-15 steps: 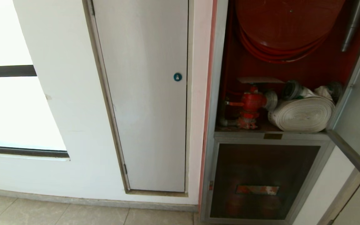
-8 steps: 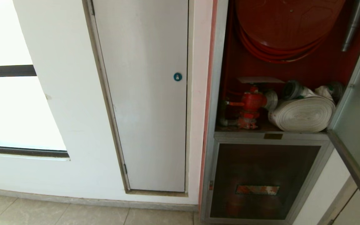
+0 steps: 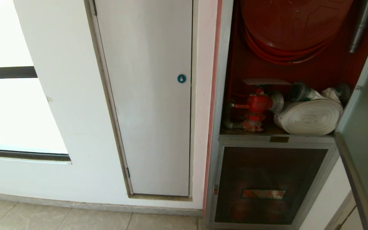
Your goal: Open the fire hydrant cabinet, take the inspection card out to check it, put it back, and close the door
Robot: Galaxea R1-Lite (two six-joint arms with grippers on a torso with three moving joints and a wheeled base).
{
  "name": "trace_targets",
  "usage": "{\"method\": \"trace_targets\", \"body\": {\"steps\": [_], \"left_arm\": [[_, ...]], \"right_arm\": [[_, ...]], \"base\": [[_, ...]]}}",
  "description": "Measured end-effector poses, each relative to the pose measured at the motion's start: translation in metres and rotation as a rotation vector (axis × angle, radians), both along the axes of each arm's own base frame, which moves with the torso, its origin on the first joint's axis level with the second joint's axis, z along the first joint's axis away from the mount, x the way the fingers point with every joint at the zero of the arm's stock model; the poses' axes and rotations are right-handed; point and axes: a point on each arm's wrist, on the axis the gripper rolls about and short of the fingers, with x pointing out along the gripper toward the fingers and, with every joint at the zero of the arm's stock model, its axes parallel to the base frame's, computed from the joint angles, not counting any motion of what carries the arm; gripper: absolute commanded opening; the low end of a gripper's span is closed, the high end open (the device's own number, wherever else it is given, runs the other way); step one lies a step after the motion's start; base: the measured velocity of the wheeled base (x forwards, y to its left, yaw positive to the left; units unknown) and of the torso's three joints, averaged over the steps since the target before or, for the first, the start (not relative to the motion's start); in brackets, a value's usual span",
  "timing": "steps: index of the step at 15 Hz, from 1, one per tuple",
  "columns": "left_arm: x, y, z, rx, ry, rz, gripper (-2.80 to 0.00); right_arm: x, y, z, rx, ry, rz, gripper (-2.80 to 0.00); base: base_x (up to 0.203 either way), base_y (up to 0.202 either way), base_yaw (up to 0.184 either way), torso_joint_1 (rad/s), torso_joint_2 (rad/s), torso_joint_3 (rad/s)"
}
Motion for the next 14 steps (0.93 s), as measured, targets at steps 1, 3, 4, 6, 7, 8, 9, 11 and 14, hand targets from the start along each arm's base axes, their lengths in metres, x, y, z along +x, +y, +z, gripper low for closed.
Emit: {"method": "trace_targets", "body": {"steps": [1, 3, 4, 6, 7, 8, 9, 11, 14], "left_arm": [[0.000, 0.000, 0.000, 0.000, 0.000, -0.001, -2.80], [0.000, 0.000, 0.000, 0.000, 0.000, -0.001, -2.80], [0.000, 0.000, 0.000, 0.000, 0.000, -0.001, -2.80], [0.000, 0.000, 0.000, 0.000, 0.000, -0.001, -2.80], [0.000, 0.000, 0.000, 0.000, 0.000, 0.000, -2.80], [0.000, 0.000, 0.000, 0.000, 0.000, -0.001, -2.80], [0.000, 0.000, 0.000, 0.000, 0.000, -0.001, -2.80], [0.000, 0.000, 0.000, 0.000, 0.000, -0.001, -2.80], [0.000, 0.000, 0.000, 0.000, 0.000, -0.001, -2.80]], "right_arm": [[0.001, 0.002, 0.007, 0.007, 0.010, 0.027, -2.80], [0.004, 0.006, 0.018, -0.003, -0.004, 0.079, -2.80], [0.007, 0.006, 0.021, -0.004, -0.006, 0.102, -2.80], [0.015, 0.004, 0.025, 0.002, 0.002, 0.156, -2.80], [0.021, 0.003, 0.026, 0.010, 0.011, 0.189, -2.80], [0.028, 0.001, 0.027, 0.019, 0.019, 0.219, -2.80], [0.036, -0.001, 0.029, 0.031, 0.028, 0.257, -2.80], [0.054, -0.003, 0.034, 0.038, 0.038, 0.335, -2.80], [0.086, 0.003, 0.043, 0.032, 0.039, 0.453, -2.80]], "base": [[0.000, 0.000, 0.000, 0.000, 0.00, 0.000], [0.000, 0.000, 0.000, 0.000, 0.00, 0.000], [0.000, 0.000, 0.000, 0.000, 0.00, 0.000], [0.000, 0.000, 0.000, 0.000, 0.00, 0.000], [0.000, 0.000, 0.000, 0.000, 0.00, 0.000], [0.000, 0.000, 0.000, 0.000, 0.00, 0.000], [0.000, 0.000, 0.000, 0.000, 0.00, 0.000], [0.000, 0.000, 0.000, 0.000, 0.00, 0.000], [0.000, 0.000, 0.000, 0.000, 0.00, 0.000]]}}
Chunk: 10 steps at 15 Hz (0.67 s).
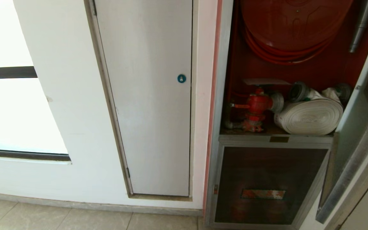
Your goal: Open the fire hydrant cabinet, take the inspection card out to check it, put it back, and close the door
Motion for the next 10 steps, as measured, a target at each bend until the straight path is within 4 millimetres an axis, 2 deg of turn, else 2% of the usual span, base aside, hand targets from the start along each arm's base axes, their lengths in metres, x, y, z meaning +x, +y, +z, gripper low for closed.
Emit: {"method": "trace_targets", "body": {"steps": [6, 10], "left_arm": [[0.000, 0.000, 0.000, 0.000, 0.000, 0.000, -2.80], [0.000, 0.000, 0.000, 0.000, 0.000, 0.000, -2.80]], "right_arm": [[0.073, 0.022, 0.005, 0.020, 0.048, 0.178, -2.80], [0.131, 0.030, 0.003, 0.022, 0.072, 0.197, -2.80]], "base": [[0.000, 0.000, 0.000, 0.000, 0.00, 0.000], [0.000, 0.000, 0.000, 0.000, 0.00, 0.000]]}}
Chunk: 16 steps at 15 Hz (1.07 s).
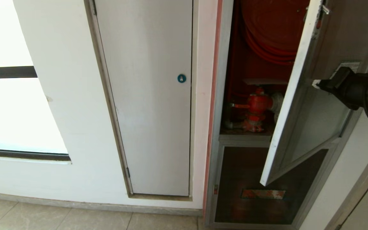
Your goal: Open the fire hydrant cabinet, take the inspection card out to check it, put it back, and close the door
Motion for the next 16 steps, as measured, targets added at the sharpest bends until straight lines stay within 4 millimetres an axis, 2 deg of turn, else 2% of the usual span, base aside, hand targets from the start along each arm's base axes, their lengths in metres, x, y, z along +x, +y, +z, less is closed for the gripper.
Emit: {"method": "trace_targets", "body": {"steps": [5, 9, 13, 16], "left_arm": [[0.000, 0.000, 0.000, 0.000, 0.000, 0.000, -2.80], [0.000, 0.000, 0.000, 0.000, 0.000, 0.000, -2.80], [0.000, 0.000, 0.000, 0.000, 0.000, 0.000, -2.80], [0.000, 0.000, 0.000, -0.001, 0.000, 0.000, -2.80]], "right_arm": [[0.070, -0.001, -0.005, -0.009, -0.013, -0.019, -2.80], [0.114, -0.004, -0.017, -0.014, -0.018, -0.025, -2.80], [0.133, -0.002, -0.031, -0.014, 0.000, -0.016, -2.80], [0.133, 0.000, -0.035, -0.011, 0.014, -0.011, -2.80]], "base": [[0.000, 0.000, 0.000, 0.000, 0.00, 0.000], [0.000, 0.000, 0.000, 0.000, 0.00, 0.000], [0.000, 0.000, 0.000, 0.000, 0.00, 0.000], [0.000, 0.000, 0.000, 0.000, 0.00, 0.000]]}}
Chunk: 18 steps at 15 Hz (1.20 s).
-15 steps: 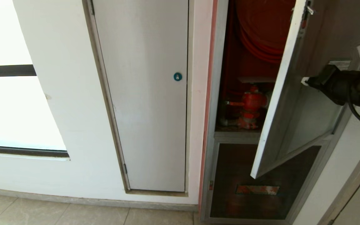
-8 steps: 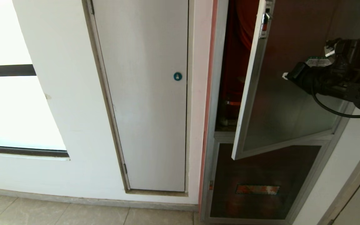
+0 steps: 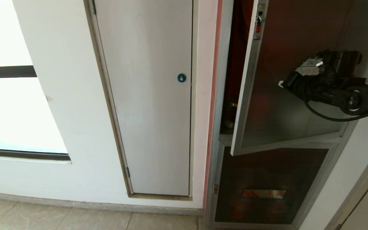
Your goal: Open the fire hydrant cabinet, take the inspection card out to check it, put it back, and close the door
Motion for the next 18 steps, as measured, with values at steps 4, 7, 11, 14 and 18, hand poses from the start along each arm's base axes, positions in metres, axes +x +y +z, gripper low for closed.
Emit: {"method": "trace_targets", "body": {"steps": [4, 7, 11, 14, 18], "left_arm": [[0.000, 0.000, 0.000, 0.000, 0.000, 0.000, -2.80], [0.000, 0.000, 0.000, 0.000, 0.000, 0.000, -2.80], [0.000, 0.000, 0.000, 0.000, 0.000, 0.000, -2.80], [0.000, 0.000, 0.000, 0.000, 0.000, 0.000, -2.80], [0.000, 0.000, 0.000, 0.000, 0.000, 0.000, -2.80]], "right_arm": [[-0.032, 0.004, 0.009, 0.002, 0.017, 0.006, -2.80], [-0.084, 0.011, 0.023, 0.000, 0.015, 0.021, -2.80], [-0.182, 0.023, 0.036, -0.036, -0.023, 0.053, -2.80], [-0.267, 0.024, 0.044, -0.075, -0.083, 0.063, -2.80], [-0.372, 0.020, 0.036, -0.131, -0.137, 0.023, -2.80]], "base": [[0.000, 0.000, 0.000, 0.000, 0.00, 0.000], [0.000, 0.000, 0.000, 0.000, 0.00, 0.000], [0.000, 0.000, 0.000, 0.000, 0.00, 0.000], [0.000, 0.000, 0.000, 0.000, 0.00, 0.000], [0.000, 0.000, 0.000, 0.000, 0.00, 0.000]]}}
